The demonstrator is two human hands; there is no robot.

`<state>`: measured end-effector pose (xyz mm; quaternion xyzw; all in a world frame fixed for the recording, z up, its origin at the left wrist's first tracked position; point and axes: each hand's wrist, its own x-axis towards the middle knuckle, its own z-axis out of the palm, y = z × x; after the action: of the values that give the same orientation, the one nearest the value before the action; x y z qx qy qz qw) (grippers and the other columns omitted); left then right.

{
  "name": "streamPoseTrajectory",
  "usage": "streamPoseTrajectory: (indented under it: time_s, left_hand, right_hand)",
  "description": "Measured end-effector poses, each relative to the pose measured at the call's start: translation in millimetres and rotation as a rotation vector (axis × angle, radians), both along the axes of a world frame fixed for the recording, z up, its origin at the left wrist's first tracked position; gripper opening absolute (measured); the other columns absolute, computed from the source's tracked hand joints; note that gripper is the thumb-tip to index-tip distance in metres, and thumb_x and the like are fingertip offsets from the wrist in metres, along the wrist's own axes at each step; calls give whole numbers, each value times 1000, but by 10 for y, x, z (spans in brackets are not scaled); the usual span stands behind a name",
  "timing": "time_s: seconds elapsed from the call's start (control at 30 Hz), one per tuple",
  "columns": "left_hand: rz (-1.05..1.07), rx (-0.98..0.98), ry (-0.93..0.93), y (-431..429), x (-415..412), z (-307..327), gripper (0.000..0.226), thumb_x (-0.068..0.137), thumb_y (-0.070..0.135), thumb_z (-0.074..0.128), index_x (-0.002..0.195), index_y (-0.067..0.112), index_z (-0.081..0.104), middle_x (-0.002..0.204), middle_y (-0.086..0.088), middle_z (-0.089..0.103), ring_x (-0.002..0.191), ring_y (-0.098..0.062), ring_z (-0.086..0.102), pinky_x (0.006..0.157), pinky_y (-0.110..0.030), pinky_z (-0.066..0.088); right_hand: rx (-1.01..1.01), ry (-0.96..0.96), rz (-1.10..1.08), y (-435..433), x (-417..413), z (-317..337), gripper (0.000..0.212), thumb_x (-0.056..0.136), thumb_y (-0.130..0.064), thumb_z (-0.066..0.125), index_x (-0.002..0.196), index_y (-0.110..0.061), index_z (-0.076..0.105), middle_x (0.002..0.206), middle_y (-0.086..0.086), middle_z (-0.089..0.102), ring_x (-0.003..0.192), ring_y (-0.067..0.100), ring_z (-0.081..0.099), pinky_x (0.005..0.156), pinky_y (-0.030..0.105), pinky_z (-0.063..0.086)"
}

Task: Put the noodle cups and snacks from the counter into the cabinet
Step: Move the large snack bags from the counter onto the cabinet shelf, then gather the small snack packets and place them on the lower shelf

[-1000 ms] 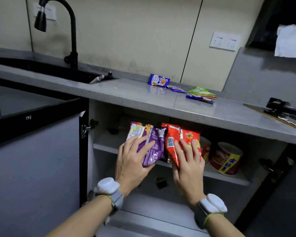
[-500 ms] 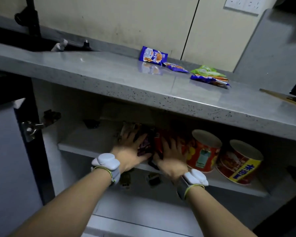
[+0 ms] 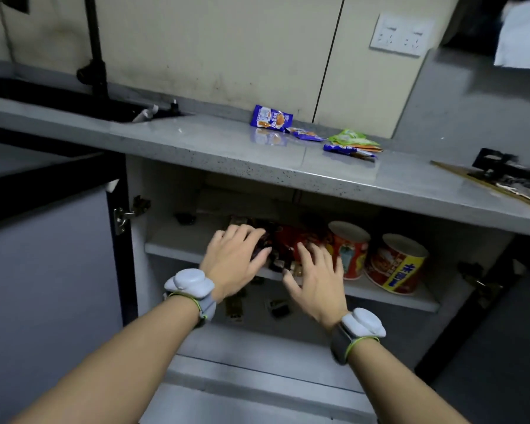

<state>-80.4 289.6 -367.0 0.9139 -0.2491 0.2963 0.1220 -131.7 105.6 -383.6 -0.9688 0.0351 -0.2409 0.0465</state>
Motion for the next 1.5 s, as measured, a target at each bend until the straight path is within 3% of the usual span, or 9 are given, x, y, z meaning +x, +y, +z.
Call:
streamPoseTrajectory:
  time_s: [0.1, 0.23, 0.4, 0.53, 0.67, 0.87, 1.1, 1.37, 1.5]
  left_hand:
    - [-31, 0, -108, 72, -341, 439, 51, 94, 50, 33, 128, 20, 56, 120, -1, 63, 109, -24, 58, 86, -39, 45]
    - [-56, -64, -205, -20, -498, 1054, 48, 94, 46, 37, 127, 19, 56, 120, -3, 63, 110, -26, 57, 88, -41, 46]
    - [-74, -75, -228, -310, -260, 1479, 45, 97, 46, 40, 132, 21, 50, 133, -3, 55, 122, -23, 49, 98, -41, 40]
    - [13, -86, -164, -491, 89, 1364, 47, 98, 51, 34, 128, 22, 56, 135, -3, 57, 125, -23, 49, 104, -42, 34]
    - [68, -153, -276, -615, 349, 964, 50, 99, 53, 33, 117, 18, 64, 111, -4, 66, 103, -25, 56, 96, -39, 37]
    - [133, -298, -419, -761, 351, 935, 52, 101, 53, 32, 108, 14, 66, 105, -10, 65, 96, -31, 56, 94, -41, 36]
    - [128, -182, -203, -697, 177, 1164, 44, 99, 46, 44, 118, 12, 67, 121, -12, 66, 115, -32, 59, 101, -45, 37]
    - [67, 156, 379, -508, -43, 1883, 50, 101, 43, 37, 133, 9, 53, 135, -17, 56, 129, -36, 48, 111, -47, 32]
    - [-45, 201, 668, -314, -16, 2253, 50, 93, 39, 36, 131, 13, 56, 136, -14, 55, 129, -33, 48, 107, -43, 36]
  right_hand:
    - [6, -112, 12, 51, -321, 375, 67, 87, -51, 39, 145, -18, 40, 150, 11, 42, 144, 29, 30, 116, 56, 24]
    - [-35, -283, 35, 27, -453, 1021, 60, 89, -44, 46, 142, -16, 44, 144, 10, 47, 138, 28, 37, 114, 54, 28]
    - [-74, -310, -3, -188, -224, 1604, 56, 93, -44, 42, 143, -17, 39, 148, 11, 43, 138, 27, 35, 115, 51, 26]
    - [-38, -281, -77, -258, 115, 1534, 49, 96, -48, 34, 132, -19, 52, 139, 11, 51, 132, 28, 42, 111, 50, 28]
    - [-79, -573, -68, -312, 405, 1061, 41, 97, -45, 40, 114, -14, 61, 109, 7, 64, 103, 28, 54, 100, 42, 33]
    - [62, -783, -152, -228, 527, 1033, 40, 99, -41, 40, 106, -11, 64, 105, 8, 65, 103, 31, 55, 105, 46, 35]
    - [147, -516, -112, -144, 316, 1187, 45, 99, -35, 39, 124, -5, 62, 130, 11, 61, 128, 31, 50, 115, 48, 26]
    - [234, 181, -100, -80, -91, 1964, 56, 99, -38, 44, 144, -5, 42, 148, 15, 46, 143, 31, 32, 121, 46, 19]
    - [231, 589, -99, -191, -140, 2519, 60, 97, -46, 31, 146, -12, 39, 148, 11, 42, 138, 31, 36, 115, 43, 29]
